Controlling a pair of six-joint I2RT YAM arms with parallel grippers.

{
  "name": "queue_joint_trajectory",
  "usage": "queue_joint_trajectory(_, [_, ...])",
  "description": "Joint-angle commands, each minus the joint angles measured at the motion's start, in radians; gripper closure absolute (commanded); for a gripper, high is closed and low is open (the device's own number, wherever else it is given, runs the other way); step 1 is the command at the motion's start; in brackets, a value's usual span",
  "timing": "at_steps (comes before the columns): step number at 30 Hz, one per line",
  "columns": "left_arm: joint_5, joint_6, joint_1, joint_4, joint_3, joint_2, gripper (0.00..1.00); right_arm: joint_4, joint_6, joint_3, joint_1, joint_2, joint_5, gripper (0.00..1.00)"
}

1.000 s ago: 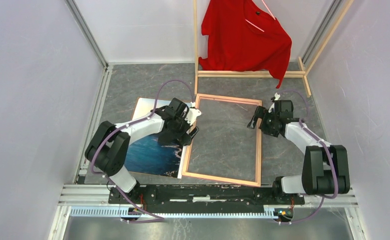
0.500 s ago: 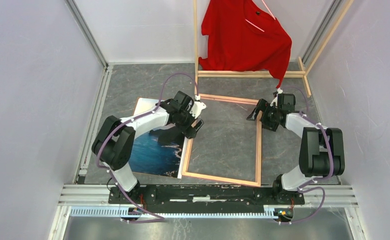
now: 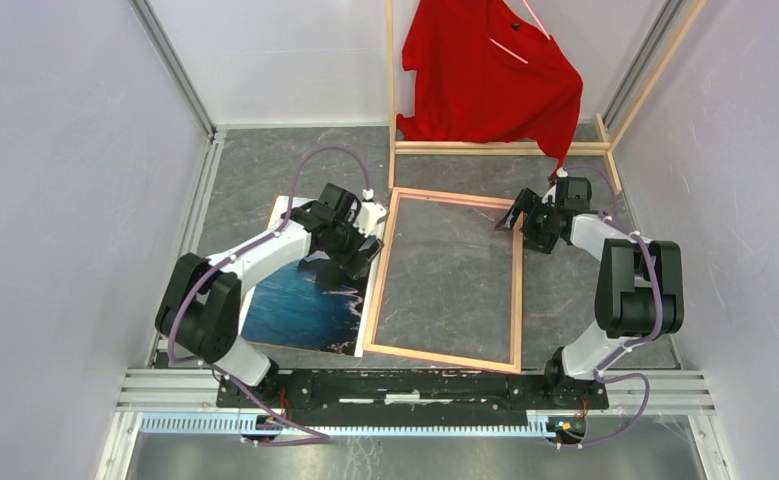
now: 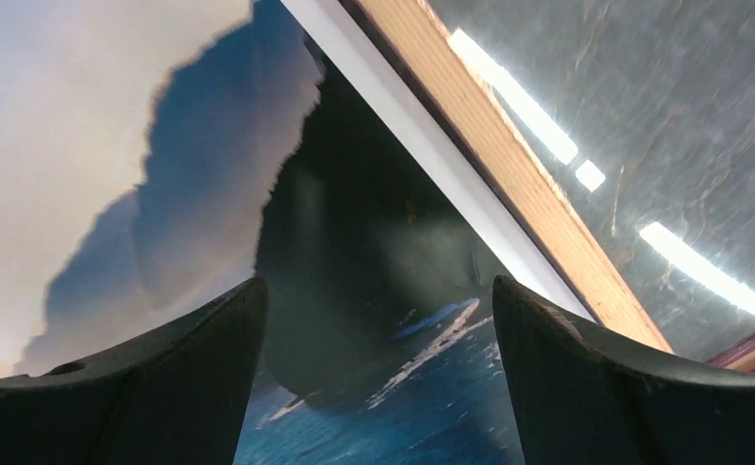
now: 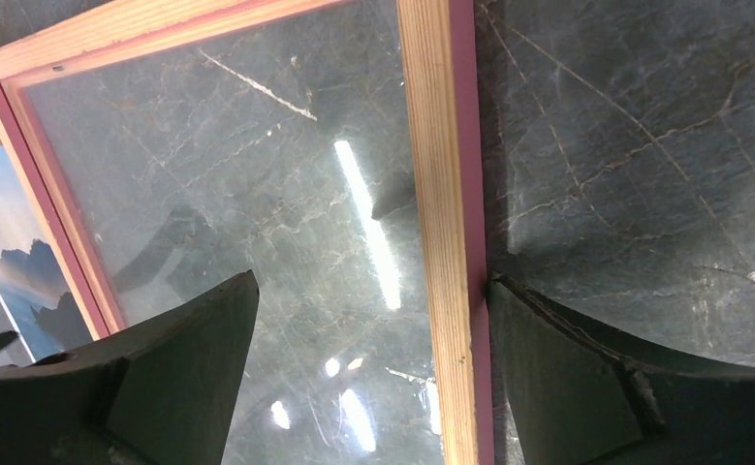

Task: Put the photo into the frame
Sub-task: Adjust the photo frame at the center of the board.

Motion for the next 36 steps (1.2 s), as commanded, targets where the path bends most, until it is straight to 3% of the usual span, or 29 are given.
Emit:
queue_joint_trajectory(1, [-0.016, 0.009, -0.031, 0.071, -0.051, 0.016, 0.09, 0.036, 0.02, 0.044, -0.009, 0.012, -0.025, 0.05])
queue_joint_trajectory(14, [-0.109, -0.025, -0.14, 0.194, -0.079, 0.104, 0.09, 0.084, 0.087, 0.117, -0.012, 0.097, -0.102, 0.06])
queue_joint_trajectory(21, [-0.124, -0.037, -0.146, 0.202, -0.037, 0.151, 0.09, 0.044, 0.084, 0.187, -0.014, 0.135, -0.086, 0.06])
queue_joint_trajectory(36, [-0.158, -0.042, -0.175, 0.194, 0.123, 0.269, 0.09, 0.047, 0.068, -0.05, -0.071, -0.12, 0.061, 0.04])
